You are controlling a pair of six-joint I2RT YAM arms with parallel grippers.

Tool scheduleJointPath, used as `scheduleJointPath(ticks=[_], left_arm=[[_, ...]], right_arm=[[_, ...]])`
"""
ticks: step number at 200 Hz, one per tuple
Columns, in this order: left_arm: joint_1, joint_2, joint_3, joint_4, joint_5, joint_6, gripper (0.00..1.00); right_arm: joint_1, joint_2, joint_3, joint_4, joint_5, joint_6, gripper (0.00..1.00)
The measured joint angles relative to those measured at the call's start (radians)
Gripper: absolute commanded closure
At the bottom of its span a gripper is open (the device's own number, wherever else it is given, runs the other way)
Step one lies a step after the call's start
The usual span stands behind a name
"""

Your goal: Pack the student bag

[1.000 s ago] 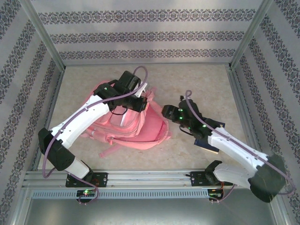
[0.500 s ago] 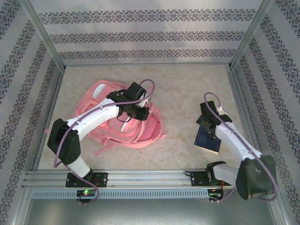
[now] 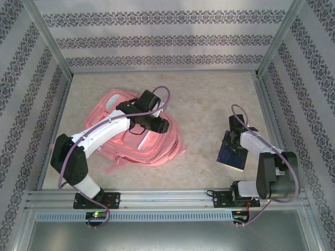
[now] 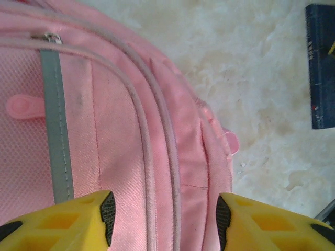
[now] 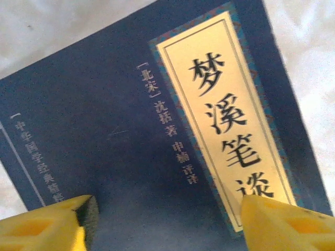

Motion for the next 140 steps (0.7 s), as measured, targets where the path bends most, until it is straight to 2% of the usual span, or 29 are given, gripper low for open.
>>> scheduleJointPath(ticks=[32,70,108,140], left_arm=[[-0.020,-0.005,0.096,0.000,-0.002,-0.013,0.44],[-0.115,0.092,0.189,0.042,0.022,-0.069,0.44],[-0.166,0.270,0.197,0.089,0.065,-0.137,0.44],[-0.171,0.377,0.245,0.094,0.082,-0.180,0.45]], right_arm=[[0.072,0.008,0.000,0.019,-0.013,-0.002,0.33],[0.146,0.011,0.004,0.060,-0.075,0.018,0.37],[0.178,-0.014,-0.015,0.156,-0.249,0.049,0.40],[0.185,-0.047,-0.047,0.225,-0.407,0.071,0.43]])
